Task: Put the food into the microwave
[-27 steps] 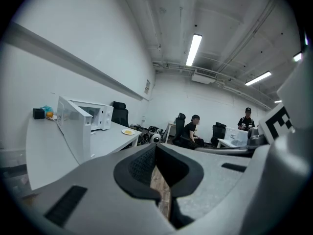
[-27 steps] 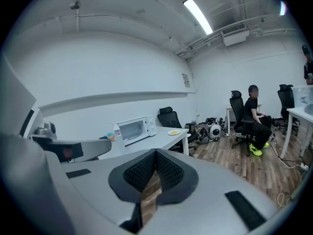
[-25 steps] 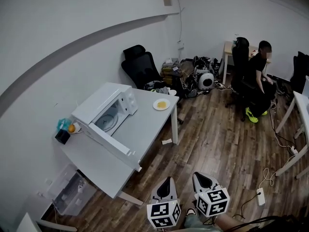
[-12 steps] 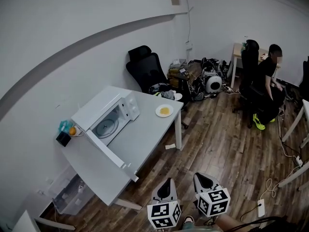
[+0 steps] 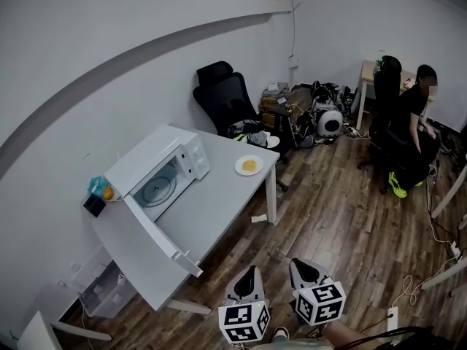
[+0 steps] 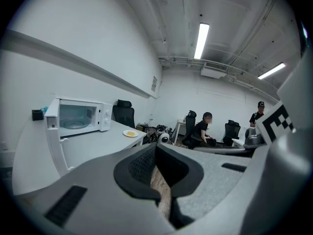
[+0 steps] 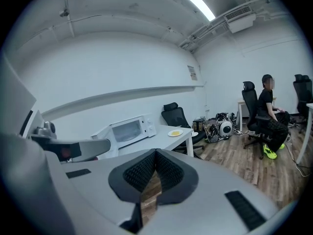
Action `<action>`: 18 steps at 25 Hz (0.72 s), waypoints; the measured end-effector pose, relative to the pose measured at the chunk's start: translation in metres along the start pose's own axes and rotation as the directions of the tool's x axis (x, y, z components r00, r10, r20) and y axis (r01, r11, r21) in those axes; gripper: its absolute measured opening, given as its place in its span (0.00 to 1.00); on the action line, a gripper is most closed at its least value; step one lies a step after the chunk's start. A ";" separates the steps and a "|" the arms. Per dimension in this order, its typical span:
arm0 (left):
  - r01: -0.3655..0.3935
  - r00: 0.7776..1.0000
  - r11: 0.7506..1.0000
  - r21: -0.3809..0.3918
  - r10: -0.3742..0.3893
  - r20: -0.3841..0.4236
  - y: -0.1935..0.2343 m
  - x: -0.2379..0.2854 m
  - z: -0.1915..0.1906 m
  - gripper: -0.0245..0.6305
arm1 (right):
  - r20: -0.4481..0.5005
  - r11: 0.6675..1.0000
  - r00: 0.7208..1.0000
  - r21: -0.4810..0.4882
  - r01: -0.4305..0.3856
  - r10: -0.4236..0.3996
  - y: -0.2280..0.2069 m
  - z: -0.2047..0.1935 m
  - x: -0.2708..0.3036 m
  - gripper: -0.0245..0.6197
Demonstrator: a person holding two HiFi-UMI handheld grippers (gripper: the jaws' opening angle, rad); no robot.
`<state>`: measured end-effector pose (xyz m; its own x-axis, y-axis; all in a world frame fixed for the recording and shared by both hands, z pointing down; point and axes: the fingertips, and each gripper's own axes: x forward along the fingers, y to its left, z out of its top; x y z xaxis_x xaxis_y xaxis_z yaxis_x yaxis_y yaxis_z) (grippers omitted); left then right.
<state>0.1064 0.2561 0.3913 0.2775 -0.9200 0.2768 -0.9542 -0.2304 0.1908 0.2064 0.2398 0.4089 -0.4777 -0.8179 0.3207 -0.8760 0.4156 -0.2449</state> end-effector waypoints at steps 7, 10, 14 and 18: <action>-0.010 1.000 1.000 0.004 0.009 0.016 -0.006 0.022 0.011 0.04 | -0.005 1.000 1.000 0.002 -0.004 0.004 -0.023 0.010 0.012 0.06; -0.011 1.000 1.000 0.006 0.011 0.011 -0.004 0.031 0.012 0.04 | -0.004 1.000 1.000 0.004 -0.005 0.005 -0.029 0.015 0.022 0.06; -0.019 1.000 1.000 0.002 0.019 0.001 0.000 0.045 0.011 0.04 | -0.011 1.000 1.000 0.000 -0.013 0.013 -0.035 0.016 0.031 0.06; -0.015 1.000 1.000 0.001 0.015 -0.006 -0.001 0.056 0.014 0.04 | -0.024 1.000 1.000 0.023 0.011 -0.011 -0.049 0.016 0.037 0.06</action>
<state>0.1210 0.2006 0.3938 0.2637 -0.9214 0.2854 -0.9584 -0.2169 0.1853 0.2326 0.1827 0.4182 -0.4698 -0.8126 0.3448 -0.8795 0.3972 -0.2621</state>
